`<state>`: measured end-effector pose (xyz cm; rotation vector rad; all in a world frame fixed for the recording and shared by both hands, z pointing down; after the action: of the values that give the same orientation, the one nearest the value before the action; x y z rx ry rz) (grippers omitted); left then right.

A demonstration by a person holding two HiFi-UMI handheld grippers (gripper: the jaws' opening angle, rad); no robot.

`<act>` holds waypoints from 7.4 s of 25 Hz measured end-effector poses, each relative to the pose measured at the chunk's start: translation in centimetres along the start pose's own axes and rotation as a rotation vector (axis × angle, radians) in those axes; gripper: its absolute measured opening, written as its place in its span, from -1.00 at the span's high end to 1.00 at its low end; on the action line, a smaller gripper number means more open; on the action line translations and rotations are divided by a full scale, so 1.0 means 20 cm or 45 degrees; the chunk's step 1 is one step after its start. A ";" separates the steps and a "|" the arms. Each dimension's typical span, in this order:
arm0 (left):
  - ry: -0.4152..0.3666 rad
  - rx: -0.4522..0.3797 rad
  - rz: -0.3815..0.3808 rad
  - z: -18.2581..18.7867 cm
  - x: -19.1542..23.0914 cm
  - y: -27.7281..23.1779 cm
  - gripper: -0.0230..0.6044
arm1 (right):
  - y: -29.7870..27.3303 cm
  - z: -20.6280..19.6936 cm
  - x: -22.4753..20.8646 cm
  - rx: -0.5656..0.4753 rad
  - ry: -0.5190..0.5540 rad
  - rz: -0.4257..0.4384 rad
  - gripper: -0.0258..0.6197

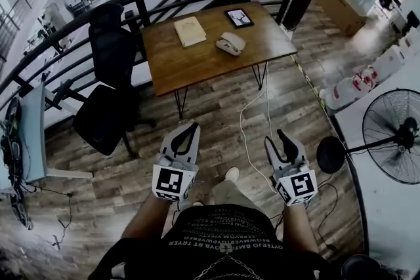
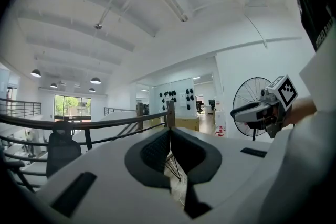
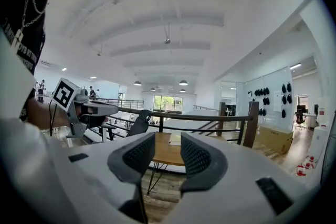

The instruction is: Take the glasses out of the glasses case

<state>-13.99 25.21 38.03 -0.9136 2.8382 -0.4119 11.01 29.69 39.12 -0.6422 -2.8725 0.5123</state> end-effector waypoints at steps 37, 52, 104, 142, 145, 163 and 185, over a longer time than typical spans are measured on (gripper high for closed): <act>0.014 0.072 0.179 0.33 0.01 -0.89 0.83 | -0.41 0.25 -0.91 -0.093 0.138 0.227 0.48; -0.016 0.104 0.235 0.34 -0.01 -0.81 0.83 | -0.39 0.21 -0.95 -0.126 0.057 0.254 0.49; -0.010 0.109 0.155 0.47 0.81 -1.60 0.83 | -1.50 0.54 -1.09 -0.038 0.031 0.218 0.52; 0.038 0.150 0.114 0.41 1.28 -2.00 0.83 | -2.07 0.53 -1.22 0.074 -0.090 0.183 0.53; 0.047 0.165 0.162 0.44 1.34 -2.08 0.83 | -2.19 0.54 -1.27 0.078 -0.082 0.240 0.53; 0.112 0.249 0.218 0.38 1.45 -2.53 0.83 | -2.79 0.35 -1.52 0.242 -0.080 0.438 0.53; 0.176 0.365 0.187 0.02 1.47 -2.75 0.83 | -3.22 -0.34 -1.43 0.482 -0.207 0.532 0.57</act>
<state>-7.30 -34.90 52.81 -0.6406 2.8378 -0.8653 13.28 -35.52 66.57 -1.1752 -2.6613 1.1781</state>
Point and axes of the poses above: the fingertips, and each gripper's own axes: y backward along the fingers, x to its left, z out of its top, the point moved 5 cm from there along y, backward along the fingers, and after that the axes turned 11 degrees about x, right-handed, at the moved point
